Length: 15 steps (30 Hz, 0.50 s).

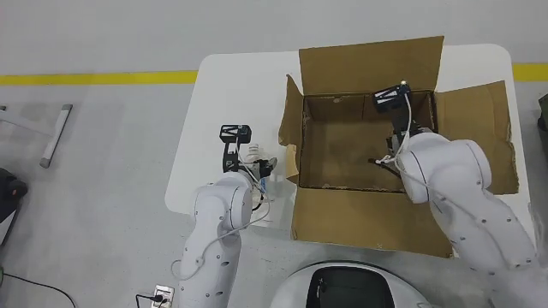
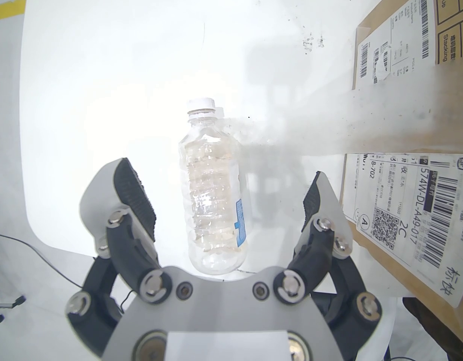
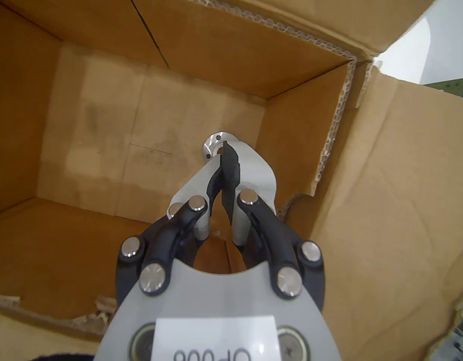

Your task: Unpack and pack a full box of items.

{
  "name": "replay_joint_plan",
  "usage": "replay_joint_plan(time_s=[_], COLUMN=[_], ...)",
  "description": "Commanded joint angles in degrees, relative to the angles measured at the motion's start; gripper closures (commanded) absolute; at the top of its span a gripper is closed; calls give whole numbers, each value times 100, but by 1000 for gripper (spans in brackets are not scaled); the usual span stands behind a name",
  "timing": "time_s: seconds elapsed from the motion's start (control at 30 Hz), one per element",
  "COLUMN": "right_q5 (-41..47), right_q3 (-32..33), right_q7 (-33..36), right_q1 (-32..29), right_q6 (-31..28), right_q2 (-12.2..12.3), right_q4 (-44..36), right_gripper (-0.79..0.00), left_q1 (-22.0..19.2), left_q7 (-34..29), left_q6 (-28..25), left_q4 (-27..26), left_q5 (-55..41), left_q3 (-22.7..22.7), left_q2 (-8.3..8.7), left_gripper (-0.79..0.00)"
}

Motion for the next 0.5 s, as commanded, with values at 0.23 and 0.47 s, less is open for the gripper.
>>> replay_joint_plan(time_s=[0.23, 0.47], right_q5=[-216, -276], right_q3=[-201, -168], right_q7=[-6, -6], right_q1=[234, 331], right_q6=[8, 8], right_q2=[-341, -526], right_q4=[877, 1361], right_gripper=[-339, -348], left_q1=[0, 0], left_q7=[0, 0], left_q6=[0, 0], left_q4=[0, 0], left_q5=[0, 0], left_q3=[0, 0], left_q2=[0, 0], left_gripper=[-785, -785])
